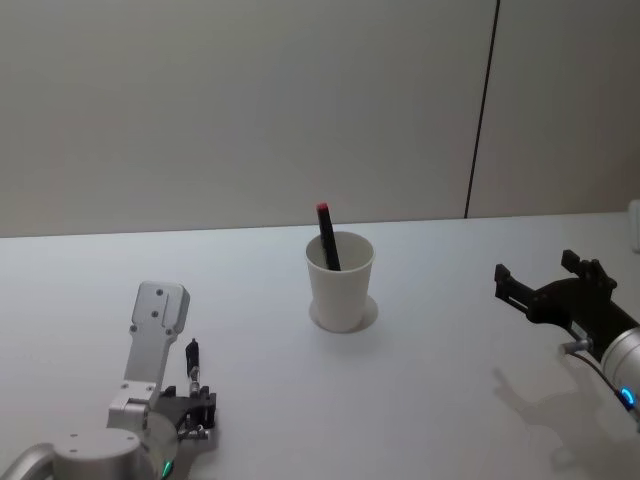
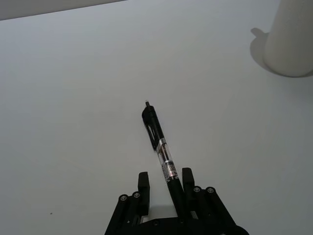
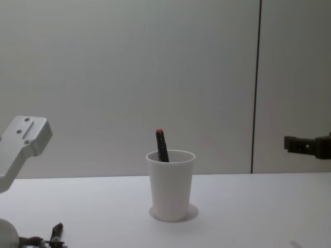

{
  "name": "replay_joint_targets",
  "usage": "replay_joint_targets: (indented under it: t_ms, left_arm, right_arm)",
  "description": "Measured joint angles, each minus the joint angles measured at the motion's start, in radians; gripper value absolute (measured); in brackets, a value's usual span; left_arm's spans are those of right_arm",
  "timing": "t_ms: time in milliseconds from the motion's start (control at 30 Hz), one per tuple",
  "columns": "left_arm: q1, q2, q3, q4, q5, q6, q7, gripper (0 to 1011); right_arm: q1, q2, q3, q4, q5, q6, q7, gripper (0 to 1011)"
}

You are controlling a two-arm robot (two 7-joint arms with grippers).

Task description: Place the pen into the pen holder.

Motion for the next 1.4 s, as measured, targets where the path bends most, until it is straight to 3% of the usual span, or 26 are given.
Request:
replay_joint_targets:
  t_ms: [1400]
  left_arm:
    - [0.021, -0.010, -0.039, -0.001, 0.030, -0.022, -0.030, 176]
  right_arm:
    - [0.000, 0.000, 0.000, 0.000, 0.000, 0.000, 0.000, 1002]
